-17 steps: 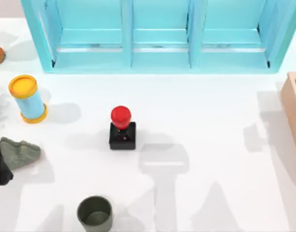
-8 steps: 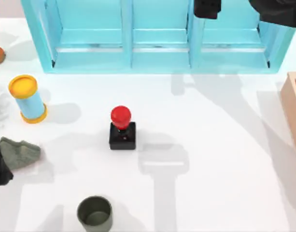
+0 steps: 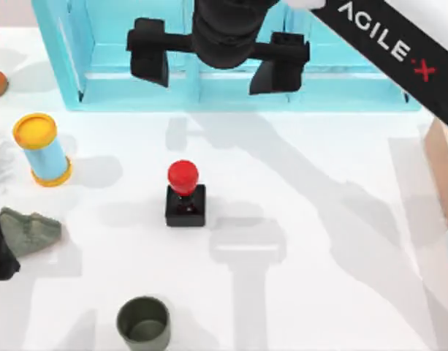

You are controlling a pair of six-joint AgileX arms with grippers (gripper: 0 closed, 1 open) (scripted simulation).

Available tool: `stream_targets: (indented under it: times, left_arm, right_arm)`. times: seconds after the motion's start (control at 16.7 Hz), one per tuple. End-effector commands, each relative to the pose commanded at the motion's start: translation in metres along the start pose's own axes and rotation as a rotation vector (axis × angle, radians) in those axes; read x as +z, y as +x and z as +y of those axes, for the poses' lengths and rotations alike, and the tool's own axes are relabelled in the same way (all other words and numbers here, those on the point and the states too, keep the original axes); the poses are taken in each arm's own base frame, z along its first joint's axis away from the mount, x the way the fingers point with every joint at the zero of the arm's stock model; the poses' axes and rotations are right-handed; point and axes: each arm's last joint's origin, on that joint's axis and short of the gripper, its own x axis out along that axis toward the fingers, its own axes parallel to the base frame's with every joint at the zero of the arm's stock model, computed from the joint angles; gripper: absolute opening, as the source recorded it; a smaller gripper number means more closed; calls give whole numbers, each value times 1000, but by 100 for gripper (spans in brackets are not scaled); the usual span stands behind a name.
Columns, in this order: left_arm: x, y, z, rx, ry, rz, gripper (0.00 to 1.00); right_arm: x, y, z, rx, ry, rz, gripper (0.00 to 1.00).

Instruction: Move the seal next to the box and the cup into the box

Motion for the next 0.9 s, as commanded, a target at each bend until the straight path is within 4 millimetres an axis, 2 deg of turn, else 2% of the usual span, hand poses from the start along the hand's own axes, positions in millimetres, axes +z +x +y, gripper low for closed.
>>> stream_targets:
  times: [0.18,0.36,0.48,0.9]
  left_arm:
    - [0,0,0,0,0,0,100]
    - [0,0,0,0,0,0,100]
    - [0,0,0,0,0,0,100]
    - [0,0,0,0,0,0,100]
  right_arm:
    - [-19,42,26,-69,-2,89,100]
    - [-36,71,39,-127,-8,147,100]
    - [-42,80,42,-147,-10,165,100]
    - [-41,86,41,-151,-9,168,100]
